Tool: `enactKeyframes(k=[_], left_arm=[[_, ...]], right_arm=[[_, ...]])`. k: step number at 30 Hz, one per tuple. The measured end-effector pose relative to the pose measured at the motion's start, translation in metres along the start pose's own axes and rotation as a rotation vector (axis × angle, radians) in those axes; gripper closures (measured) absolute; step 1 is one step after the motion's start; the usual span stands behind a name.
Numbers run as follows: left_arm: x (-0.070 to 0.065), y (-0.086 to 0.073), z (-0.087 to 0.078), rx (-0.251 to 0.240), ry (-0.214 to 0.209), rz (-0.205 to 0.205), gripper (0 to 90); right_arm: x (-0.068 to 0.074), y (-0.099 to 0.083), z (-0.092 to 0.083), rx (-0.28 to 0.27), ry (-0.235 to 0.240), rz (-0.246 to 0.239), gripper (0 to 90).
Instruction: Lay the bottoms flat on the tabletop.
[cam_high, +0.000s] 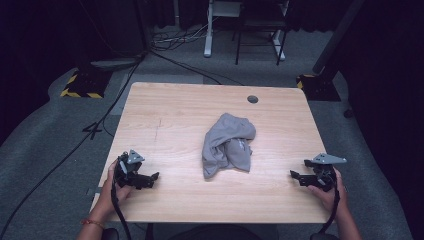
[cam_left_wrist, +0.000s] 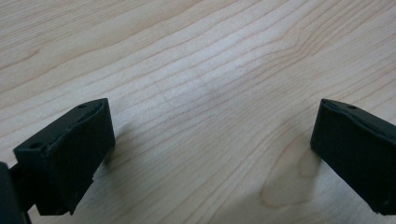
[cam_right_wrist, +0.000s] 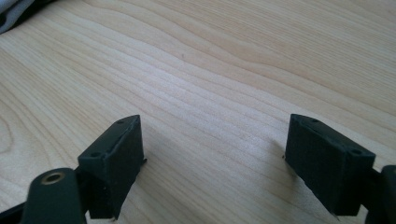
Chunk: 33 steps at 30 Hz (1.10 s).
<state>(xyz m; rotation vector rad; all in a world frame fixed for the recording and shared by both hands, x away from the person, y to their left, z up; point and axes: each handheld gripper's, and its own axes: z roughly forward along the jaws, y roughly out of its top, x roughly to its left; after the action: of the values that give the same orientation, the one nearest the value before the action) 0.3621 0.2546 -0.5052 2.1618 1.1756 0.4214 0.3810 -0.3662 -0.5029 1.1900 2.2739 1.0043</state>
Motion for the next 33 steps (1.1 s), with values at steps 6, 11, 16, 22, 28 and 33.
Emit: enactKeyframes(k=[6,11,16,22,28,33], left_arm=[[-0.002,0.000,-0.001,0.006,-0.037,0.051,0.2],[-0.006,0.000,0.000,0.005,-0.073,0.095,0.0],[-0.007,0.005,0.004,0.006,-0.045,0.058,0.0],[-0.015,0.019,0.014,0.005,-0.025,0.029,3.1],[-0.029,0.050,0.039,-0.012,-0.071,0.070,16.0],[-0.047,0.086,0.058,-0.075,-0.121,0.103,20.0]], right_arm=[[0.001,-0.001,-0.001,-0.005,0.008,-0.009,23.9],[0.000,0.000,-0.001,-0.004,0.009,-0.011,23.9],[-0.002,0.004,0.001,0.011,0.015,-0.019,25.7],[0.006,0.042,0.010,-0.033,0.047,-0.074,32.4],[0.032,0.125,0.027,-0.067,0.070,-0.170,37.6],[0.052,0.173,0.062,-0.069,0.067,-0.210,38.3]])
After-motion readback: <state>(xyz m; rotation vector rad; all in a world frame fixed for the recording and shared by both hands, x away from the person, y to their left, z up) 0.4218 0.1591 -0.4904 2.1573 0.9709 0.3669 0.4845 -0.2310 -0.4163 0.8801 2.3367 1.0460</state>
